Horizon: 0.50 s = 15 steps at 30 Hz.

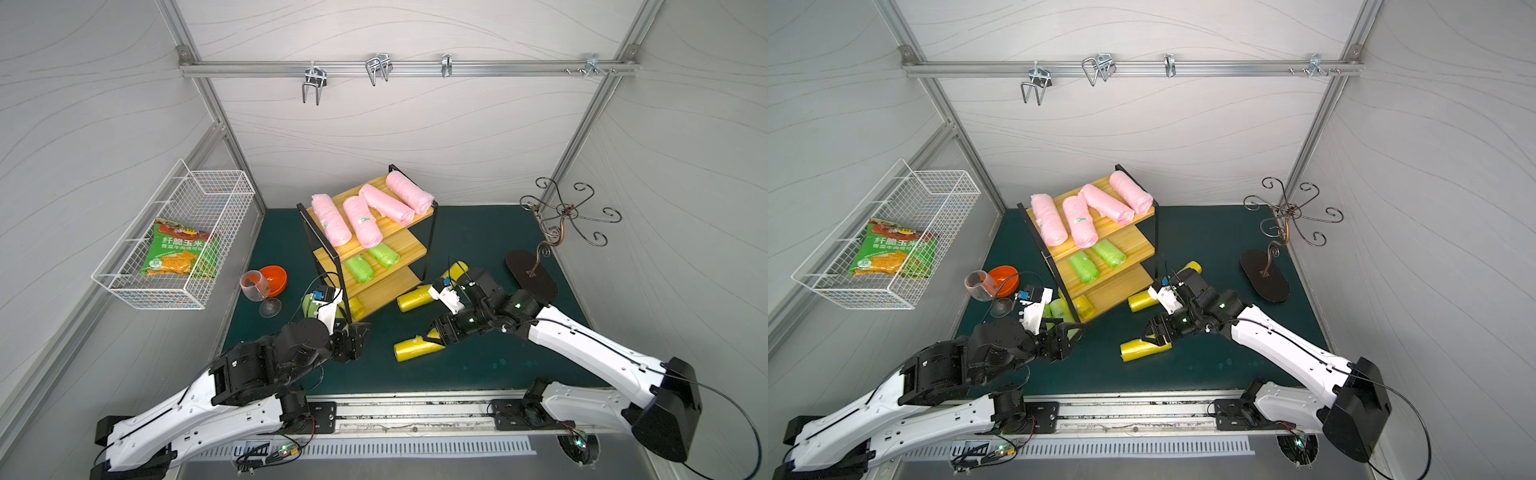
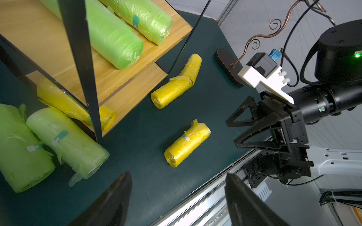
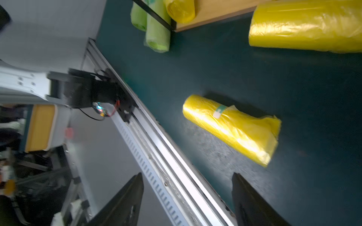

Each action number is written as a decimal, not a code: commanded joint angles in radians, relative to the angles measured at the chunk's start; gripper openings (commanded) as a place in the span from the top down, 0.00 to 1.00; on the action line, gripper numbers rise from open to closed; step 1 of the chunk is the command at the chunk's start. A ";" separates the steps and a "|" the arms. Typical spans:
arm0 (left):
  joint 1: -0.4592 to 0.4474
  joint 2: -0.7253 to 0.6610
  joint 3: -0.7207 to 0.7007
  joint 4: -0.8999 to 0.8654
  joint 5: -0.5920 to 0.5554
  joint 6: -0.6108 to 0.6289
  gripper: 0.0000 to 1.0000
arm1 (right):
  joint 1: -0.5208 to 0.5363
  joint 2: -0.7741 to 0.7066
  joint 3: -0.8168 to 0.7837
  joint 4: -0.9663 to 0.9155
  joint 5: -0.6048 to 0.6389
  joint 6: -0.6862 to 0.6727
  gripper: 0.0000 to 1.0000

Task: Sort the rolls of trash bags by color and place them on the shelf
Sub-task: Place the roll of trash bags on the shelf, then pick up the roll of trash bags from the center of the board.

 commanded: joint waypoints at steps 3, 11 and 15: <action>0.000 -0.013 0.013 0.079 -0.002 0.017 0.20 | -0.005 0.019 0.080 -0.114 0.091 -0.233 0.27; 0.000 -0.121 -0.016 -0.033 -0.095 -0.080 0.21 | 0.065 0.024 0.064 -0.057 0.166 -0.381 0.26; 0.000 -0.163 -0.056 -0.054 -0.114 -0.137 0.21 | 0.073 -0.005 -0.057 0.041 0.251 -0.623 0.24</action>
